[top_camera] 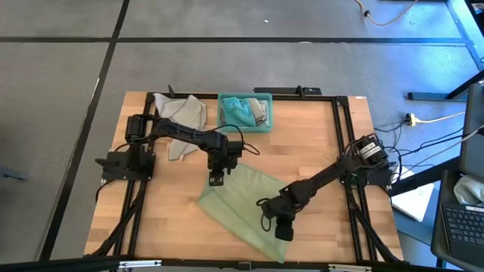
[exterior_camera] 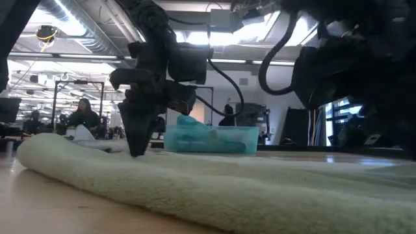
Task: Fold microfiber towels
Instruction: Fold the green towel
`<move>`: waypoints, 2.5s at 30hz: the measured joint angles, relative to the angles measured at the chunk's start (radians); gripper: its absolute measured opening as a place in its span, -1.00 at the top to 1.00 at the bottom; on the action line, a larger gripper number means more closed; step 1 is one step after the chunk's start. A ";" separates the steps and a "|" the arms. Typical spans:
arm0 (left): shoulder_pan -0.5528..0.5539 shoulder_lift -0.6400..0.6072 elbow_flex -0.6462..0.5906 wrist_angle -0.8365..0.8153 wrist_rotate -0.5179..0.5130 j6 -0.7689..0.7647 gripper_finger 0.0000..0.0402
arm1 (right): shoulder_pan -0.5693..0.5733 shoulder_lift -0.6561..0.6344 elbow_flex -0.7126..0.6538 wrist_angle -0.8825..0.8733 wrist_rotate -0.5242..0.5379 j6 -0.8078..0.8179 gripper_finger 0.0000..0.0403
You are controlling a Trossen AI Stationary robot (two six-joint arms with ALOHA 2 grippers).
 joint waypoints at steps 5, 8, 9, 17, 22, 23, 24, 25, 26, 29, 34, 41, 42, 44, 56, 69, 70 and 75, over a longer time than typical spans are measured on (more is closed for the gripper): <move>-0.026 -0.001 0.000 -0.020 -0.004 -0.010 0.58 | -0.043 -0.001 0.000 -0.027 -0.032 -0.022 0.93; -0.050 -0.001 0.000 -0.022 -0.005 -0.044 0.58 | -0.065 -0.010 -0.002 -0.053 -0.033 -0.026 0.93; -0.058 -0.001 0.000 -0.021 -0.005 -0.059 0.58 | -0.073 -0.013 -0.003 -0.062 -0.032 -0.030 0.93; -0.127 -0.002 0.000 -0.009 -0.016 -0.170 0.58 | -0.127 -0.080 -0.009 -0.192 0.104 -0.111 0.93; -0.159 -0.003 0.000 -0.003 -0.025 -0.211 0.57 | -0.152 -0.091 -0.010 -0.208 0.102 -0.143 0.93; -0.162 -0.003 0.000 -0.004 -0.026 -0.210 0.57 | -0.154 -0.091 -0.010 -0.208 0.096 -0.145 0.93; -0.164 -0.003 0.000 -0.005 -0.027 -0.211 0.57 | -0.155 -0.091 -0.010 -0.207 0.091 -0.146 0.93; -0.164 -0.003 0.000 -0.005 -0.028 -0.211 0.57 | -0.156 -0.092 -0.010 -0.209 0.089 -0.144 0.93; -0.164 -0.003 0.000 -0.005 -0.027 -0.212 0.57 | -0.155 -0.100 -0.011 -0.218 0.092 -0.137 0.93; -0.161 -0.021 -0.002 -0.013 -0.045 -0.212 0.57 | -0.156 -0.130 -0.015 -0.252 0.102 -0.121 0.93; -0.136 -0.108 -0.003 -0.013 -0.101 -0.208 0.57 | -0.156 -0.234 -0.012 -0.263 0.112 -0.095 0.93; -0.122 -0.199 -0.002 -0.011 -0.036 -0.206 0.57 | -0.150 -0.361 -0.011 -0.242 0.100 -0.054 0.93; -0.128 -0.208 -0.002 -0.015 -0.011 -0.208 0.57 | -0.142 -0.379 -0.011 -0.241 0.077 -0.049 0.93; -0.150 -0.226 -0.002 -0.011 0.045 -0.204 0.57 | -0.116 -0.410 -0.011 -0.239 0.030 -0.048 0.92; -0.278 -0.250 -0.001 0.117 0.007 -0.285 0.57 | 0.100 -0.440 -0.018 -0.251 0.014 0.008 0.16; -0.304 -0.251 0.000 0.298 -0.085 -0.367 0.57 | 0.136 -0.268 -0.018 -0.153 -0.034 0.088 0.15; -0.307 -0.251 0.000 0.297 -0.085 -0.372 0.57 | 0.136 -0.258 -0.018 -0.150 -0.035 0.094 0.15; -0.326 -0.251 0.000 0.295 -0.084 -0.375 0.57 | 0.130 -0.245 -0.018 -0.165 -0.046 0.117 0.16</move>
